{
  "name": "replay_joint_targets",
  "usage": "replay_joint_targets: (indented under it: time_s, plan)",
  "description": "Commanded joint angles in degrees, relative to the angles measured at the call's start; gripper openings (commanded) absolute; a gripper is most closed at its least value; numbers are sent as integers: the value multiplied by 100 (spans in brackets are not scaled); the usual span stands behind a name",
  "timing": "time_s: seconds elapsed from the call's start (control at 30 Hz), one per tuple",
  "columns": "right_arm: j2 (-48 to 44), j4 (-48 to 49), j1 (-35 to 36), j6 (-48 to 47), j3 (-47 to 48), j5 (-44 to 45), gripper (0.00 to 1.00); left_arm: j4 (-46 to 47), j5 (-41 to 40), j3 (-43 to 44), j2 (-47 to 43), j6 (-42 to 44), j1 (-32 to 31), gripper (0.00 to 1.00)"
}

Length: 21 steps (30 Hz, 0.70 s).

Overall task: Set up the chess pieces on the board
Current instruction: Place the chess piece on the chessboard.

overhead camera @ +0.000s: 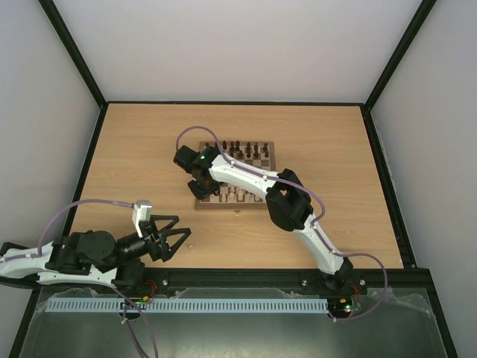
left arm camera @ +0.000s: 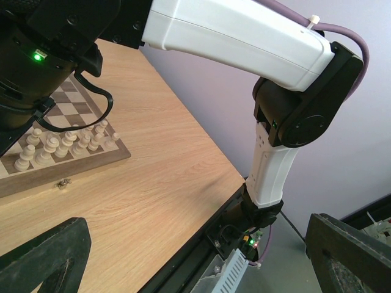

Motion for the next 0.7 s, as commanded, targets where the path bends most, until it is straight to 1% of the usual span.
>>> replay_joint_targets:
  time_s: [0.0, 0.67]
  plan:
    - [62, -362, -59, -76, 142, -14, 2, 119, -26, 146, 17, 97, 39, 99]
    - [188, -217, -187, -139, 149, -163, 3, 97, -48, 122, 48, 106, 40, 99]
